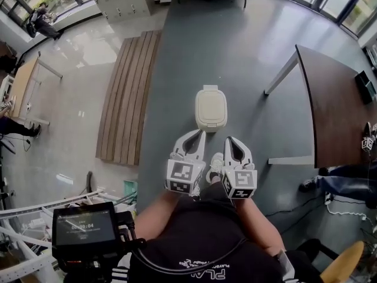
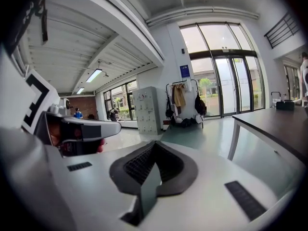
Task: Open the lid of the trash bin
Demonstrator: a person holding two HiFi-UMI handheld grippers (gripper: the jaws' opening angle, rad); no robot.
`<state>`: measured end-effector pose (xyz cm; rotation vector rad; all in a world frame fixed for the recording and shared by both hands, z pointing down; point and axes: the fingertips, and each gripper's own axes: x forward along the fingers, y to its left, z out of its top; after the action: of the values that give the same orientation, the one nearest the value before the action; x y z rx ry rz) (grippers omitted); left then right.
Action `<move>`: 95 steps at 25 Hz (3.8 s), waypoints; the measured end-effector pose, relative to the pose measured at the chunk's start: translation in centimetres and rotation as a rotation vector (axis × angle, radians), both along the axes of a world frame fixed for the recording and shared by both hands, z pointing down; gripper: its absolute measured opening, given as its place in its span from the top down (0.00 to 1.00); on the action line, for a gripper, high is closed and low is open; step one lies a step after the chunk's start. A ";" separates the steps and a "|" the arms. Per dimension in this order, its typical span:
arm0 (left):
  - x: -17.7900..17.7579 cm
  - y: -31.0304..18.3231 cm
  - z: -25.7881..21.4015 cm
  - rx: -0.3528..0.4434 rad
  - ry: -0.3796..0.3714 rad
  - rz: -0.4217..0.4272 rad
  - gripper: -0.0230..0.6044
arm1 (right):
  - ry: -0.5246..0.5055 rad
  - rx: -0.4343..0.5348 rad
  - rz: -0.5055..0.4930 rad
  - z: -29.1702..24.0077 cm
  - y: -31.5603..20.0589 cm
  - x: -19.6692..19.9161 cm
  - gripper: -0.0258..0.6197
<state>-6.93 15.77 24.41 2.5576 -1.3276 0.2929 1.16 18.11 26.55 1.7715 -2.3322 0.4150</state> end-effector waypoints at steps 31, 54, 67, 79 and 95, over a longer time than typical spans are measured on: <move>1.4 -20.5 11.5 -0.235 -0.069 -0.085 0.96 | -0.036 -0.258 -0.078 12.5 -20.3 2.7 0.95; 0.3 -19.8 35.2 -0.458 -0.129 -0.119 0.96 | 0.059 -0.378 -0.140 34.1 -20.3 1.2 0.95; 1.4 -19.1 40.0 -0.510 -0.124 -0.140 0.96 | 0.081 -0.456 -0.181 38.9 -19.6 0.8 0.95; 1.1 -18.9 53.9 -0.605 -0.169 -0.098 0.96 | 0.093 -0.558 -0.127 52.3 -18.4 2.4 0.95; 1.1 -16.9 58.8 -0.678 -0.226 -0.064 0.96 | 0.154 -0.644 -0.109 56.5 -18.9 1.5 0.95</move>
<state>-5.79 -1.14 83.24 1.9470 -1.1185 0.8727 2.62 -0.78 83.08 1.3068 -1.8781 0.8580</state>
